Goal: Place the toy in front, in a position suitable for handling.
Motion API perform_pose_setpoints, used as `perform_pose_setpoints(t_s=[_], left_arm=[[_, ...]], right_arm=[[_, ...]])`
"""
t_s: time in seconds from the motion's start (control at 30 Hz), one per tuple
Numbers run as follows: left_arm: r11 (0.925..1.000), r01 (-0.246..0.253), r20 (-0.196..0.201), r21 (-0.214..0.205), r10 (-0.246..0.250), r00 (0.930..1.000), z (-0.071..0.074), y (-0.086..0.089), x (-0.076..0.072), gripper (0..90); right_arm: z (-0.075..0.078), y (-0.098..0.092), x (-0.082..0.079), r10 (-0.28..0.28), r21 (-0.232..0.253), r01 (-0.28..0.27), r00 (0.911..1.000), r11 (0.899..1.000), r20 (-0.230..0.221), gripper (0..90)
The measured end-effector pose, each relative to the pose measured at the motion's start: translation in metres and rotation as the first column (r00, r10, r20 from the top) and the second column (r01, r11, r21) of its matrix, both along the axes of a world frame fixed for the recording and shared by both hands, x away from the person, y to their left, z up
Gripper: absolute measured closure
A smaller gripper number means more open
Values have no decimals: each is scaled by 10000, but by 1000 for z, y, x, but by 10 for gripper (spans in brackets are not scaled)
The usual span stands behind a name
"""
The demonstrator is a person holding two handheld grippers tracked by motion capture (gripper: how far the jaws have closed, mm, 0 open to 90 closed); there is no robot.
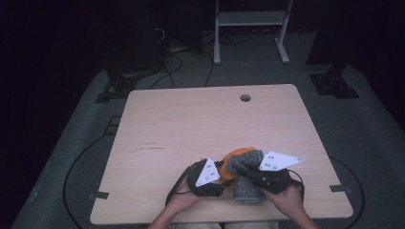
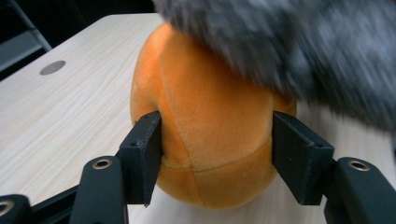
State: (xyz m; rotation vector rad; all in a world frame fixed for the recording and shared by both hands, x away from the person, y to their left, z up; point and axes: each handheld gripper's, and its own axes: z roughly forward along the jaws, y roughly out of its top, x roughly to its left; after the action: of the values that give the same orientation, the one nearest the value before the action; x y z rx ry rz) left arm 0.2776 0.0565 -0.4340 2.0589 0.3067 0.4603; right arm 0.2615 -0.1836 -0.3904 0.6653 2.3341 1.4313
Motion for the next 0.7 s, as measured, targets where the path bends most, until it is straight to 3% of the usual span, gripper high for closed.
perform_pose_setpoints(t_s=[0.07, 0.13, 0.17, 0.2, 0.23, 0.27, 0.3, 0.37, 0.47, 0.6, 0.67, 0.7], left_arm=[[9999, 10, -195, -163, -13, 9998, 0, 2, 2, 380], [9988, 5, -574, -498, -34, 9983, 0, 2, 4, 328], [9956, -133, -1144, -932, 25, 9934, 1, 2, 7, 252], [9903, -298, -1782, -1359, 51, 9840, 1, 1, 10, 183], [9859, -533, -2190, -1589, 174, 9756, 2, 1, 13, 148], [9861, -729, -2218, -1494, 384, 9743, 2, 0, 14, 155], [9888, -674, -1985, -1333, 399, 9793, 1, -1, 13, 221], [9932, -548, -1255, -1026, 417, 9912, 1, 1, 7, 294], [9952, -448, -924, -867, 367, 9950, 2, 0, 3, 341], [9961, -390, -706, -789, 335, 9969, 3, -3, 1, 343], [9974, -389, -320, -612, 370, 9988, 4, -7, -2, 342], [9984, -390, 82, -401, 393, 9992, 5, -10, -5, 343]], right_arm=[[0, -14, 8, -548, 159, 550, 9984, 9984, -111, 808], [-2, -23, 12, -770, 442, 792, 9958, 9959, -497, 808], [-4, -25, 13, -745, 548, 779, 9953, 9955, -616, 808], [-5, -24, 12, -678, 583, 718, 9953, 9957, -691, 808], [-5, -21, 11, -446, 658, 494, 9964, 9966, -724, 807], [-4, -17, 8, 54, 838, 11, 9970, 9965, -771, 807], [-4, -9, 4, 448, 782, -398, 9970, 9961, -633, 807], [-3, -1, 0, 427, 253, -421, 9987, 9988, -260, 807], [-3, -9, 6, 128, 307, -120, 9996, 9995, -246, 808], [-2, -30, 12, -959, 247, 967, 9949, 9950, -323, 808], [0, -30, 10, -931, 365, 945, 9950, 9949, -368, 808], [1, -27, 7, -773, 382, 784, 9966, 9962, -291, 807]])
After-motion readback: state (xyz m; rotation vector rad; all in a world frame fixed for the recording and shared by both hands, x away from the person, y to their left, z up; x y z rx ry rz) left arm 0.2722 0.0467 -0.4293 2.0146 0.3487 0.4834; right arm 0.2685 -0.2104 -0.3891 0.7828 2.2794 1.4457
